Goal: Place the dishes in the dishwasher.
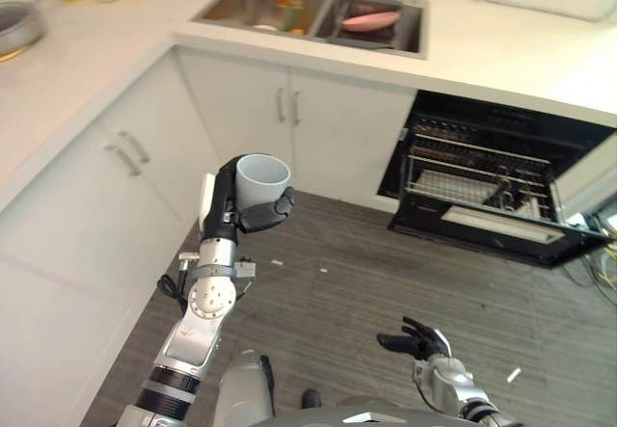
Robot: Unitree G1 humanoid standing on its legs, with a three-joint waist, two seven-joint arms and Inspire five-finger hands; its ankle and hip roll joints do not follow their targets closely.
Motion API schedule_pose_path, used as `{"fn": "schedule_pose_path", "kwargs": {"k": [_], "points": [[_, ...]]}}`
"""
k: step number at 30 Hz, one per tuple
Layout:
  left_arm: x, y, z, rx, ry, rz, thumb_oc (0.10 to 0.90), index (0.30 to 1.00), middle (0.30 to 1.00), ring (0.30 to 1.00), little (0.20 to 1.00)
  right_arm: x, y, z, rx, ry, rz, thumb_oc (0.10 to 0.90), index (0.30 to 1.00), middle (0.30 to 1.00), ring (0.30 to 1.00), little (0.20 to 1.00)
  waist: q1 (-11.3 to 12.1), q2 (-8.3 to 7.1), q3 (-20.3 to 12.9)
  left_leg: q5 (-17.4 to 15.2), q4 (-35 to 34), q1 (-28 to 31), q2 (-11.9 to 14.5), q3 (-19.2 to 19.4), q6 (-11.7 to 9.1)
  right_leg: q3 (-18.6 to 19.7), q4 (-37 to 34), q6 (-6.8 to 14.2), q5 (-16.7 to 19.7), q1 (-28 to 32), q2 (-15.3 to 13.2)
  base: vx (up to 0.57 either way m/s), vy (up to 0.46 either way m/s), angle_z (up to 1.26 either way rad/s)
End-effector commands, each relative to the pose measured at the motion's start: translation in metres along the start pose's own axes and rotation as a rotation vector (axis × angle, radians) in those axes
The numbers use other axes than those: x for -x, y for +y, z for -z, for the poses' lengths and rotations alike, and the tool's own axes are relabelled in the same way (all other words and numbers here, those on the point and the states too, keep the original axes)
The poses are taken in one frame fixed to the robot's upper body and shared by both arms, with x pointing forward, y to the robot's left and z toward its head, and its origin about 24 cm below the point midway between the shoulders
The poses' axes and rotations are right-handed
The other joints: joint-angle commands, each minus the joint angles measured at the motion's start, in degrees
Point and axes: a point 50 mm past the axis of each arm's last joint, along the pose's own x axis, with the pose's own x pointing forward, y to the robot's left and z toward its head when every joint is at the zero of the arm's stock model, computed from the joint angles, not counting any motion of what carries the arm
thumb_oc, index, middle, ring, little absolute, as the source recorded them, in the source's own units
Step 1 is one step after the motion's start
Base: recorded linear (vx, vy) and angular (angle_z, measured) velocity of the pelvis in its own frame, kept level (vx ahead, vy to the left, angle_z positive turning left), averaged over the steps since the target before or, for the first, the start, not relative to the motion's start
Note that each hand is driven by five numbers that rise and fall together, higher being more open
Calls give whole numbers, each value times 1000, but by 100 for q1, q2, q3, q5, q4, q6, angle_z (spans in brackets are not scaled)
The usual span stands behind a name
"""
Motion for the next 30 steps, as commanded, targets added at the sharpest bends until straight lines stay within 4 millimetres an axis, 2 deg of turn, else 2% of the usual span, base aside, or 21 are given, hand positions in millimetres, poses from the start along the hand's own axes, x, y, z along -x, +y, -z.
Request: {"fn": "schedule_pose_path", "kwargs": {"k": [1, 4, 5, 7, 8, 10, 13, 14, 15, 16, 17, 18, 19, 20, 21, 23, 24, 25, 28, 29, 30], "points": [[-19, -3, -62, 109, -316, -42, 400, 300, 300, 300, 300, 3, -23, -9, 48, -89, 55, 800, 900, 900, 900, 900, 108, 354, -290, 318, -1833, 1264, 705, -1002, -660, -223, -126, 1120, -96, -402, -687, 372, 94, -106], [-19, -6, -61, 104, -313, -35, 400, 300, 300, 300, 300, 4, -26, -6, 29, -84, 76, 800, 900, 900, 900, 900, 128, 466, -366, 446, -2063, 1216, 565, -1623, -776, 283, -126, 1124, -197, -259, -615, 313, 144, -101], [-19, -6, -61, 104, -313, -35, 400, 300, 300, 300, 300, 4, -26, -6, 29, -84, 76, 800, 900, 900, 900, 900, 141, 465, -364, 437, -2062, 1227, 568, -1607, -775, 298, -126, 1124, -199, -255, -617, 141, 134, -119], [-18, -7, -59, 85, -306, -35, 400, 300, 300, 300, 300, 5, -26, -3, 30, -72, 80, 800, 900, 900, 900, 900, 160, 505, -394, 329, -2025, 1327, 495, -1860, -731, 486, -126, 1135, -208, -245, -631, 137, 179, -82], [-17, -9, -61, 75, -319, -10, 400, 300, 300, 300, 300, 5, -26, 1, 25, -62, 81, 800, 900, 900, 900, 900, 42, 519, -473, 318, -2107, 1345, 464, -1644, -769, 516, -123, 1227, -173, -289, -773, 210, 267, -47], [-15, -7, -58, 60, -308, 0, 400, 300, 300, 300, 300, 6, -22, 6, 9, -44, 77, 800, 900, 900, 900, 900, -20, 470, -548, 210, -2162, 1500, 305, -1603, -655, 709, -28, 1401, -67, -427, -960, 224, 295, -119], [-15, -6, -55, 36, -301, 39, 400, 300, 300, 300, 300, 6, -7, 5, -46, -43, 37, 800, 900, 900, 900, 900, -193, 441, -654, 27, -2205, 1632, 136, -1160, -441, 937, 364, 1650, 90, -715, -1234, 147, 226, -95], [-15, -6, -55, 36, -301, 39, 400, 300, 300, 300, 300, 6, -7, 5, -46, -43, 37, 800, 900, 900, 900, 900, -193, 441, -654, 27, -2205, 1632, 136, -1160, -441, 937, 364, 1650, 90, -715, -1234, 95, 177, -47], [-18, -7, -53, 15, -294, 55, 400, 300, 300, 300, 300, 3, -2, -7, -61, -71, 20, 800, 900, 900, 900, 900, -267, 423, -655, -56, -2205, 1684, 103, -915, -310, 1132, 773, 1790, 228, -1083, -1181, 3, 141, -55], [-20, -7, -54, 24, -300, 48, 400, 300, 300, 300, 300, 3, 3, -13, -50, -91, 6, 800, 900, 900, 900, 900, -199, 466, -575, -62, -2205, 1742, 151, -732, -273, 909, 1063, 1791, 314, -1368, -1111, 105, 241, -105], [-21, -25, -62, 81, -320, 120, 400, 300, 300, 300, 300, -11, 26, -47, 73, -83, 61, 800, 900, 900, 900, 900, 125, 584, -652, -147, -2205, 1807, 122, -700, -229, 166, 1210, 1732, 179, -1414, -1170, 11, 262, -145], [-26, -15, -57, 37, -309, 75, 400, 300, 300, 300, 300, -3, -6, 0, 42, 35, 48, 800, 900, 900, 900, 900, 71, 685, -594, -132, -2205, 1831, 125, -606, -215, -591, 1521, 1632, 106, -1605, -1254, 65, 301, -194], [-27, -10, -60, 40, -328, 58, 400, 300, 300, 300, 300, 5, -22, 20, 71, 42, 58, 800, 900, 900, 900, 900, -14, 698, -556, -215, -2205, 1934, 108, -462, -186, -970, 1850, 1567, -132, -1661, -1167, -82, 240, -147], [-25, -1, -65, 33, -357, 18, 400, 300, 300, 300, 300, 12, -34, 34, 77, 62, 70, 800, 900, 900, 900, 900, -61, 622, -502, -244, -2202, 1990, 94, -222, -178, -1266, 1801, 1479, -291, -1586, -1097, -64, 103, -49], [-23, 6, -66, -11, -377, -8, 400, 300, 300, 300, 300, 15, -43, 34, 92, 40, 68, 800, 900, 900, 900, 900, -41, 529, -493, -302, -2194, 2058, 104, 9, -201, -1688, 1535, 1460, -251, -1533, -1273, -73, 21, 12], [-23, 6, -66, -11, -377, -8, 400, 300, 300, 300, 300, 15, -43, 34, 92, 40, 68, 800, 900, 900, 900, 900, -41, 529, -493, -302, -2194, 2058, 104, 9, -201, -1688, 1535, 1460, -251, -1533, -1273, -34, -38, -41], [-23, 13, -67, -63, -391, -23, 400, 300, 300, 300, 300, 16, -54, 23, 119, -18, 79, 800, 900, 900, 900, 900, -80, 386, -558, -289, -2176, 2070, 94, 253, -218, -1715, 1019, 1512, -99, -1385, -1268, 13, -71, -143], [-23, 18, -61, -67, -364, -59, 400, 300, 300, 300, 300, 22, -72, -1, 159, -141, 102, 800, 900, 900, 900, 900, -150, 326, -620, -334, -2180, 2157, 38, 304, -190, -1239, 645, 1499, -12, -1193, -1172, 13, -71, -143], [-23, 18, -61, -67, -364, -59, 400, 300, 300, 300, 300, 22, -72, -1, 159, -141, 102, 800, 900, 900, 900, 900, -150, 326, -620, -334, -2180, 2157, 38, 304, -190, -1239, 645, 1499, -12, -1193, -1172, 28, -14, -69], [-21, 34, -70, -95, -414, -128, 400, 300, 300, 300, 300, 57, -112, -85, 285, -508, 157, 800, 900, 900, 900, 900, -313, 340, -701, -392, -2197, 2275, 51, 564, -220, -1201, 70, 1536, 162, -921, -1186, 50, -18, -63], [-22, 38, -75, -115, -437, -159, 400, 300, 300, 300, 300, 85, -124, -124, 330, -697, 180, 800, 900, 900, 900, 900, -439, 382, -717, -413, -2196, 2331, 57, 641, -235, -1169, -28, 1562, 162, -844, -1216, 50, -18, -63]]}}
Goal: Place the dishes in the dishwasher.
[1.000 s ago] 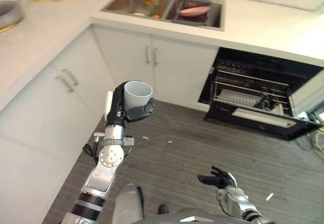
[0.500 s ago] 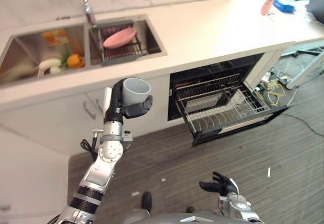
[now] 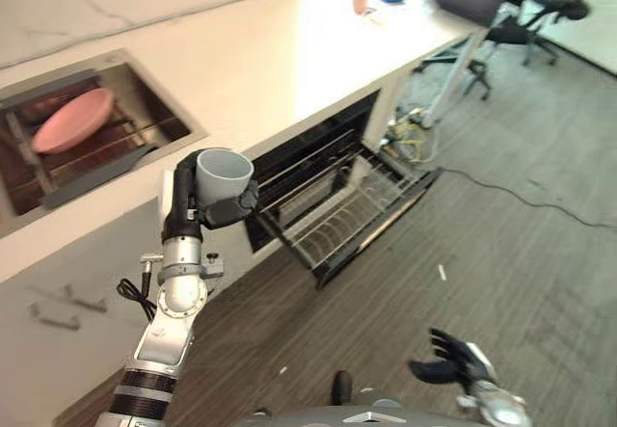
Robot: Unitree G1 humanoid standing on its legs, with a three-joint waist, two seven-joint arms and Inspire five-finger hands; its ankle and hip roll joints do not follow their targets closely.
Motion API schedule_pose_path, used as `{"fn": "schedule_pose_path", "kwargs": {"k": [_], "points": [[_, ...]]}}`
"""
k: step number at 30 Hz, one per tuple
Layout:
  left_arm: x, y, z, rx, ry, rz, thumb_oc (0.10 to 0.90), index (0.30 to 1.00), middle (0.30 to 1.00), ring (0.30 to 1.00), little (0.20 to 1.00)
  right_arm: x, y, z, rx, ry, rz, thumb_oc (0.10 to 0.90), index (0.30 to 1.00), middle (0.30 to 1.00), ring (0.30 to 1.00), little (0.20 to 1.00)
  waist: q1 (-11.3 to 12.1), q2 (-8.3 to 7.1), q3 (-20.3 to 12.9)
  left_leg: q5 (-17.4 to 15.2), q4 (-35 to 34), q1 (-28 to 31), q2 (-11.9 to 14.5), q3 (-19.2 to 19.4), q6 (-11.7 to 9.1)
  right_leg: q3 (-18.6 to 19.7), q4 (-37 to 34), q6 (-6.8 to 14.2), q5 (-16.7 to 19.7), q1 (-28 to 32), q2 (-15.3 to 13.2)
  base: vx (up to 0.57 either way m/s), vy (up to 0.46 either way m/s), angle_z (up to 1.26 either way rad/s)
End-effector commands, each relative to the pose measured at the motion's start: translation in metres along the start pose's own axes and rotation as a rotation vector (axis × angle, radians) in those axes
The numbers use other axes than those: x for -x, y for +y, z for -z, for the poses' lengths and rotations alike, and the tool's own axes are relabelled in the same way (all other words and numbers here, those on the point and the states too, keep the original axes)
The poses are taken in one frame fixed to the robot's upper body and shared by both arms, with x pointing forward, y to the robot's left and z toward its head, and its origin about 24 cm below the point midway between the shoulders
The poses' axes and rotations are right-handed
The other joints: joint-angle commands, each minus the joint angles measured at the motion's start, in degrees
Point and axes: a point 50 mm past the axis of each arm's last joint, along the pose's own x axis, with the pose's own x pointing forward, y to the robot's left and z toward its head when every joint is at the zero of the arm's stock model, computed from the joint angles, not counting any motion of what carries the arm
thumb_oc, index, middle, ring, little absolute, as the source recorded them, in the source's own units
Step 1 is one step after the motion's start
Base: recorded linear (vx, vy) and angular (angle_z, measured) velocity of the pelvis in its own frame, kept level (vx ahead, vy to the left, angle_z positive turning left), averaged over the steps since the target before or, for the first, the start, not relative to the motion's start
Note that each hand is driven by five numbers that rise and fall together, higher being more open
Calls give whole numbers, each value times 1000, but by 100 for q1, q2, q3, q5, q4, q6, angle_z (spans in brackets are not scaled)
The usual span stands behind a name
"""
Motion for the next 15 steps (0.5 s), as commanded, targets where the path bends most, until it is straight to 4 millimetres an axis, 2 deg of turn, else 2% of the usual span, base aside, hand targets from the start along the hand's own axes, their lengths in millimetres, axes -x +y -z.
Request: {"fn": "schedule_pose_path", "kwargs": {"k": [1, 3, 5, 8, 11, 12, 14, 15], "points": [[-16, 6, -68, 28, -379, -64, 400, 300, 300, 300, 300, 18, -54, -132, 154, -587, 70, 800, 900, 900, 900, 900, -189, 398, -433, 448, -701, -59, 198, 219, -69, 278, -64, 773, -401, 325, -228, 44, 28, -21], [-17, 9, -75, 29, -413, -84, 400, 300, 300, 300, 300, 44, -63, -172, 205, -780, 79, 800, 900, 900, 900, 900, -279, 467, -431, 418, -695, 15, 186, 297, -68, 334, -92, 786, -387, 392, -259, 15, 13, -36], [-18, 14, -87, 40, -466, -109, 400, 300, 300, 300, 300, 71, -63, -209, 222, -979, 73, 800, 900, 900, 900, 900, -364, 547, -446, 385, -698, 57, 183, 355, -65, 379, -90, 799, -392, 405, -266, 4, 12, -39], [-22, 13, -104, 85, -540, -113, 400, 300, 300, 300, 300, 93, -47, -241, 161, -1176, 15, 800, 900, 900, 900, 900, -429, 657, -502, 359, -707, 81, 191, 423, -56, 451, -95, 792, -392, 381, -269, 13, 10, -3], [-27, 8, -123, 177, -612, -91, 400, 300, 300, 300, 300, 99, -27, -261, 37, -1289, -47, 800, 900, 900, 900, 900, -425, 721, -523, 341, -707, 113, 201, 442, -42, 495, -94, 760, -405, 399, -267, 4, 3, 3], [-27, 8, -123, 177, -612, -91, 400, 300, 300, 300, 300, 99, -27, -261, 37, -1289, -47, 800, 900, 900, 900, 900, -425, 721, -523, 341, -707, 113, 201, 442, -42, 495, -94, 760, -405, 399, -267, 0, 0, 0], [-33, -2, -143, 284, -676, -68, 400, 300, 300, 300, 300, 104, 1, -279, -128, -1372, -134, 800, 900, 900, 900, 900, -381, 767, -559, 328, -710, 135, 210, 444, -30, 508, -95, 736, -411, 416, -260, 0, 0, 0], [-35, -5, -147, 318, -681, -59, 400, 300, 300, 300, 300, 105, 10, -282, -128, -1385, -164, 800, 900, 900, 900, 900, -372, 769, -566, 327, -710, 145, 207, 440, -28, 517, -98, 731, -413, 422, -257, 0, 0, 0]]}}
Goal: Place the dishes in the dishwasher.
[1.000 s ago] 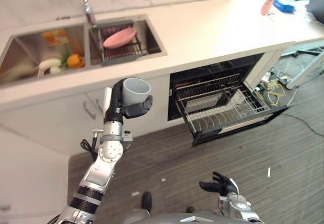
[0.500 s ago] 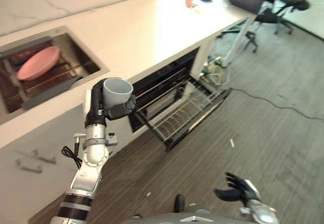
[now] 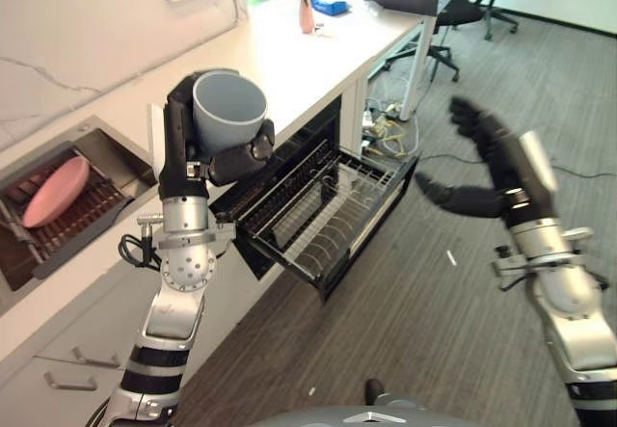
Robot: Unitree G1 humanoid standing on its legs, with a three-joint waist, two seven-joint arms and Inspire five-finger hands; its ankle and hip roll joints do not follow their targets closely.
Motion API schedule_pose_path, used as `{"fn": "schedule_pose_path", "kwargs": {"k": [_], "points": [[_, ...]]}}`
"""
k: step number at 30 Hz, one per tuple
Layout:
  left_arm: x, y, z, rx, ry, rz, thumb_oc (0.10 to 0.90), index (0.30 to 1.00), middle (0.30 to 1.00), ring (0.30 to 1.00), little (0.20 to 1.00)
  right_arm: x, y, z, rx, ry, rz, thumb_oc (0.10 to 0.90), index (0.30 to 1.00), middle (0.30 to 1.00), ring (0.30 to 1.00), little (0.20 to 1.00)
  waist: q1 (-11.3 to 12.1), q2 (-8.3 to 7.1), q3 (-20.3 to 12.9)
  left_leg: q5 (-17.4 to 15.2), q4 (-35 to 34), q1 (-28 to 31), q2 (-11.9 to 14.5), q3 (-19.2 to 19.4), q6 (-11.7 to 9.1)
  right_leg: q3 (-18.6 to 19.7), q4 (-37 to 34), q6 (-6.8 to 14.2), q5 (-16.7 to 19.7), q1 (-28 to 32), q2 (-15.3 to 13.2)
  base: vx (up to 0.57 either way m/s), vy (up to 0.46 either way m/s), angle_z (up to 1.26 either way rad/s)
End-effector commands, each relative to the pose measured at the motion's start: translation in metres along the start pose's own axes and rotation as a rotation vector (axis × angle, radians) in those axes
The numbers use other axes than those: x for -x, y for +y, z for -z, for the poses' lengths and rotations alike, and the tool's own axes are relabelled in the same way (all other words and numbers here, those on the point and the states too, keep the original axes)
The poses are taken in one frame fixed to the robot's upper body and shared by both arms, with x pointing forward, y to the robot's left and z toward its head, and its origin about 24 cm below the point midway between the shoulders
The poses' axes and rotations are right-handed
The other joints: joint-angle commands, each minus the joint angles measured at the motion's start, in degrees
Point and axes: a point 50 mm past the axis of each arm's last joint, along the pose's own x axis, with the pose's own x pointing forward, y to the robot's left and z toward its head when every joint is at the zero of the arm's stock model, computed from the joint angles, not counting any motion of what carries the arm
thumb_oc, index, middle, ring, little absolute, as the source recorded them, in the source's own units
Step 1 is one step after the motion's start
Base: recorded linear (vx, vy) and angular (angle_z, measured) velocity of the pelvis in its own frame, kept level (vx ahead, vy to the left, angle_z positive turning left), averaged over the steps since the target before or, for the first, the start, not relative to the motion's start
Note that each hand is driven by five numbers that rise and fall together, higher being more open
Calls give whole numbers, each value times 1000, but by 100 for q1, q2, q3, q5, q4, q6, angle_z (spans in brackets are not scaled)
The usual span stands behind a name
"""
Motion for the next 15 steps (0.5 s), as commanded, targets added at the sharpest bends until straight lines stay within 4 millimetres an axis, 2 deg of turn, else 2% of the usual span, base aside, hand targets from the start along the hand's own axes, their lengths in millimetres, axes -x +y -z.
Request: {"fn": "schedule_pose_path", "kwargs": {"k": [1, 6, 8, 10, 15], "points": [[-29, -10, -50, 184, -294, 6, 400, 300, 300, 300, 300, -15, -2, -38, -40, -234, 53, 800, 900, 900, 900, 900, 78, -461, -325, -150, 17, -8, 28, 80, -85, 228, 125, 529, -544, 304, -353, 0, 0, 0], [-32, -29, -61, 294, -311, 49, 400, 300, 300, 300, 300, -22, 18, -43, -86, -263, 13, 800, 900, 900, 900, 900, 101, -460, -319, -139, 17, 27, 51, 78, -83, 226, 124, 513, -547, 332, -347, 1, -6, -1], [-31, -40, -64, 317, -308, 79, 400, 300, 300, 300, 300, -26, 28, -53, -129, -313, -2, 800, 900, 900, 900, 900, 115, -455, -314, -143, 17, 51, 54, 76, -81, 215, 119, 513, -550, 360, -343, 0, 0, 0], [-26, -49, -60, 345, -268, 103, 400, 300, 300, 300, 300, -26, 34, -60, -220, -347, 2, 800, 900, 900, 900, 900, 137, -457, -304, -144, 17, 68, 55, 55, -78, 205, 117, 505, -560, 375, -334, 0, 0, 0], [-18, -64, -51, 386, -194, 178, 400, 300, 300, 300, 300, -31, 46, -68, -243, -369, -50, 800, 900, 900, 900, 900, 181, -485, -317, -136, 17, 84, 69, 29, -84, 188, 109, 498, -568, 428, -326, 0, 0, 0]]}}
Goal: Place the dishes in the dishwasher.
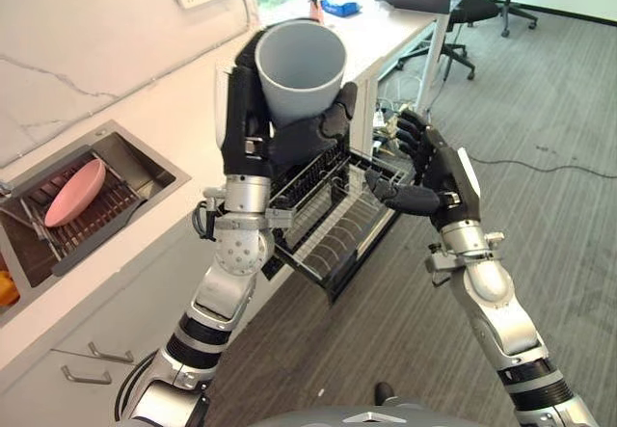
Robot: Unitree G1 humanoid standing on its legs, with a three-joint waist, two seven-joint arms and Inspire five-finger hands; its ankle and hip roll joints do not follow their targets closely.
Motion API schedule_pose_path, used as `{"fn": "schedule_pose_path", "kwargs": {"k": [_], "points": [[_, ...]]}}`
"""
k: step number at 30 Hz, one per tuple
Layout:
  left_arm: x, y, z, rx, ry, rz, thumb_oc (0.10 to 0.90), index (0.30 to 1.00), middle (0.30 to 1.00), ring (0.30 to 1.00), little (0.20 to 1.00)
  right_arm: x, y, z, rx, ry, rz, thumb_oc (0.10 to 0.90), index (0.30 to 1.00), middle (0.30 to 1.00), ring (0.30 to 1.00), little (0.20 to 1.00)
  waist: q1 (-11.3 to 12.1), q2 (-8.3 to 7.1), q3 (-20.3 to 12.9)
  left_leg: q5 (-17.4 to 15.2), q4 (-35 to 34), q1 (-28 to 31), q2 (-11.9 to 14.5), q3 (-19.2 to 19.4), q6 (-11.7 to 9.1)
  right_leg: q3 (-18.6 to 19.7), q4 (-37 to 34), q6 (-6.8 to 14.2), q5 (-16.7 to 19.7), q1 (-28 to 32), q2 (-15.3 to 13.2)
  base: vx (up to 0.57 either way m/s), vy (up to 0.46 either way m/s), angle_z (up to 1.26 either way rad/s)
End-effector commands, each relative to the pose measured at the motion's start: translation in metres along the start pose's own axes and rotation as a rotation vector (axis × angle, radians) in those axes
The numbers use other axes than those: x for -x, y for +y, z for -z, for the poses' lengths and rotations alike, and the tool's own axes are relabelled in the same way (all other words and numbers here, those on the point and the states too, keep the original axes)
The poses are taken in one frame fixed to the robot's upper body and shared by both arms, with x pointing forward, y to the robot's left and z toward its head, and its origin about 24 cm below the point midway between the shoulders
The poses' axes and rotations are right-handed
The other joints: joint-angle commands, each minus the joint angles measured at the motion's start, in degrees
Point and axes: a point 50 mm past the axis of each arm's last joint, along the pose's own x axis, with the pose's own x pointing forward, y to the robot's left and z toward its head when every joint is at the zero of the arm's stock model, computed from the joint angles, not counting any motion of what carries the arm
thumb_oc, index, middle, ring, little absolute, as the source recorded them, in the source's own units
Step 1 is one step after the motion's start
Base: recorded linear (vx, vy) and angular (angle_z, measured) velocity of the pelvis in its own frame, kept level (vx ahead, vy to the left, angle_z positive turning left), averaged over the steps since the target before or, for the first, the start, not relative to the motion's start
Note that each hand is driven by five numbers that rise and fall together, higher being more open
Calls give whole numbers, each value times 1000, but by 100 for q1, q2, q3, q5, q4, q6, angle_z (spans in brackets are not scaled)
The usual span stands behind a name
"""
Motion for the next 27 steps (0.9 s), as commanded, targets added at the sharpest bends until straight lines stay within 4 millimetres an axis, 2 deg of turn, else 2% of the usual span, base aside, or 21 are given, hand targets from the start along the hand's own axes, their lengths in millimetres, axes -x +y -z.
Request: {"fn": "schedule_pose_path", "kwargs": {"k": [1, 3, 6, 13, 16, 22, 27], "points": [[-20, -4, -18, 15, -139, 47, 400, 300, 300, 300, 300, -25, 15, -62, -80, -349, -52, 800, 900, 900, 900, 900, -3, -607, -320, -137, 18, 93, 54, 37, -86, 189, 108, 493, -574, 435, -340, 0, 0, 0], [-20, -7, -16, 17, -127, 55, 400, 300, 300, 300, 300, -27, 19, -64, -90, -355, -65, 800, 900, 900, 900, 900, 3, -611, -311, -133, 18, 92, 58, 38, -89, 185, 107, 492, -572, 438, -339, 0, 0, 0], [-17, -20, -4, 26, -67, 91, 400, 300, 300, 300, 300, -30, 43, -65, -357, -340, -150, 800, 900, 900, 900, 900, 49, -623, -305, -113, 18, 95, 73, 29, -95, 160, 105, 482, -569, 434, -328, 0, 0, 0], [-10, -30, 18, -33, 25, 119, 400, 300, 300, 300, 300, -31, 75, -74, -506, -318, -299, 800, 900, 900, 900, 900, 77, -654, -303, -93, 18, 104, 75, 27, -118, 160, 104, 476, -559, 440, -320, 0, 0, 0], [-5, -35, 28, -83, 60, 133, 400, 300, 300, 300, 300, -29, 91, -71, -582, -268, -350, 800, 900, 900, 900, 900, 79, -659, -301, -89, 18, 112, 83, 39, -127, 162, 103, 476, -550, 442, -322, 0, 0, 0], [-2, -46, 34, -119, 72, 175, 400, 300, 300, 300, 300, -30, 105, -74, -644, -252, -372, 800, 900, 900, 900, 900, 89, -659, -304, -83, 18, 120, 95, 45, -132, 165, 102, 472, -543, 440, -321, 0, 0, 0], [6, -53, 39, -131, 98, 221, 400, 300, 300, 300, 300, -32, 109, -82, -679, -282, -371, 800, 900, 900, 900, 900, 98, -653, -309, -81, 18, 130, 100, 43, -133, 158, 101, 466, -545, 442, -322, 0, 0, 0]]}}
